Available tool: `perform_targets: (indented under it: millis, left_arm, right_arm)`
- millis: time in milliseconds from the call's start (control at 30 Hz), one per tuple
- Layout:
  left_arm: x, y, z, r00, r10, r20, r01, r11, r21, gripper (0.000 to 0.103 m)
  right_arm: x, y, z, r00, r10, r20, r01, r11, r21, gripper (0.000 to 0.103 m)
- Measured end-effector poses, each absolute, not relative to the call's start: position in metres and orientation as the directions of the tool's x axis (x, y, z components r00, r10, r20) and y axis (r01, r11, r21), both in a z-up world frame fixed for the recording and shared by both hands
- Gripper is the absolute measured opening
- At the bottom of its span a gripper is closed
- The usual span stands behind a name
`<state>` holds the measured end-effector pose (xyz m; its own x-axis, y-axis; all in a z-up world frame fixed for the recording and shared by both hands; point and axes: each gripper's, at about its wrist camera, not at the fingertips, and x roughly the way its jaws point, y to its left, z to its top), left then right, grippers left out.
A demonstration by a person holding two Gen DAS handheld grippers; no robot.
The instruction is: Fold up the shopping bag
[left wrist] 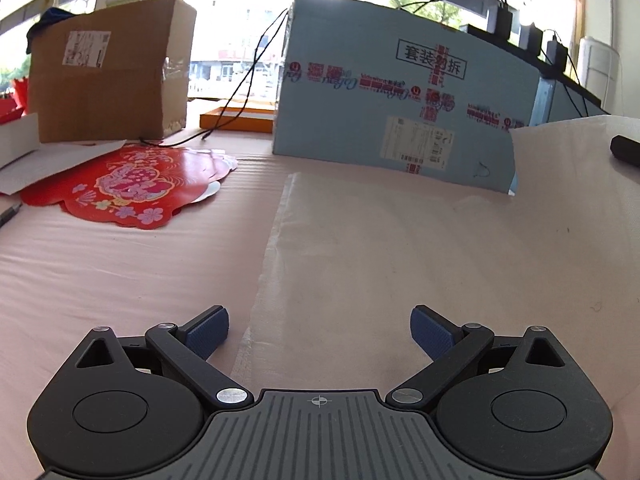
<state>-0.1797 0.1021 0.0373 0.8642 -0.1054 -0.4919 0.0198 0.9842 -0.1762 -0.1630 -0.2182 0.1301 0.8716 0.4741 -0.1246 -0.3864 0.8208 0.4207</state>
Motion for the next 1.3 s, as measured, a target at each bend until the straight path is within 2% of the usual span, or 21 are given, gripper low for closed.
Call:
perform_targets:
  millis: [200,500,933,1000,1033,1067,1133,1300]
  left_arm:
    - [-0.18,0.103,0.038,0.866,-0.11,-0.487,0.021,0.983,-0.185,0.099]
    - [-0.181,0.109,0.037,0.873,-0.133,-0.47,0.024,0.973,-0.231,0.099]
    - [-0.181,0.11,0.037,0.871,-0.141,-0.471,0.026,0.97,-0.242,0.1]
    - [-0.181,0.11,0.037,0.87,-0.139,-0.473,0.025,0.971,-0.238,0.1]
    - [-0.18,0.109,0.037,0.869,-0.138,-0.475,0.025,0.971,-0.237,0.1]
    - [-0.18,0.109,0.037,0.869,-0.136,-0.476,0.024,0.972,-0.235,0.1]
    - [-0.18,0.109,0.037,0.867,-0.134,-0.479,0.023,0.973,-0.23,0.1]
    - [-0.179,0.106,0.037,0.864,-0.122,-0.488,0.02,0.978,-0.21,0.1]
  right_arm:
    - [-0.15,-0.167,0.137,0.799,0.59,-0.115,-0.505,0.763,0.402,0.006]
    - [-0.136,-0.112,0.124,0.663,0.724,-0.19,-0.612,0.671,0.42,0.006]
    - [-0.128,-0.087,0.091,0.584,0.748,-0.316,-0.616,0.662,0.427,0.007]
    - [-0.127,-0.086,0.087,0.564,0.757,-0.328,-0.625,0.652,0.429,0.015]
    - [-0.129,-0.087,0.088,0.56,0.759,-0.332,-0.625,0.65,0.431,0.029]
    - [-0.13,-0.088,0.088,0.558,0.759,-0.335,-0.625,0.65,0.433,0.049]
    - [-0.134,-0.093,0.09,0.565,0.755,-0.332,-0.617,0.654,0.437,0.068]
    - [-0.151,-0.122,0.095,0.569,0.773,-0.282,-0.642,0.631,0.435,0.075]
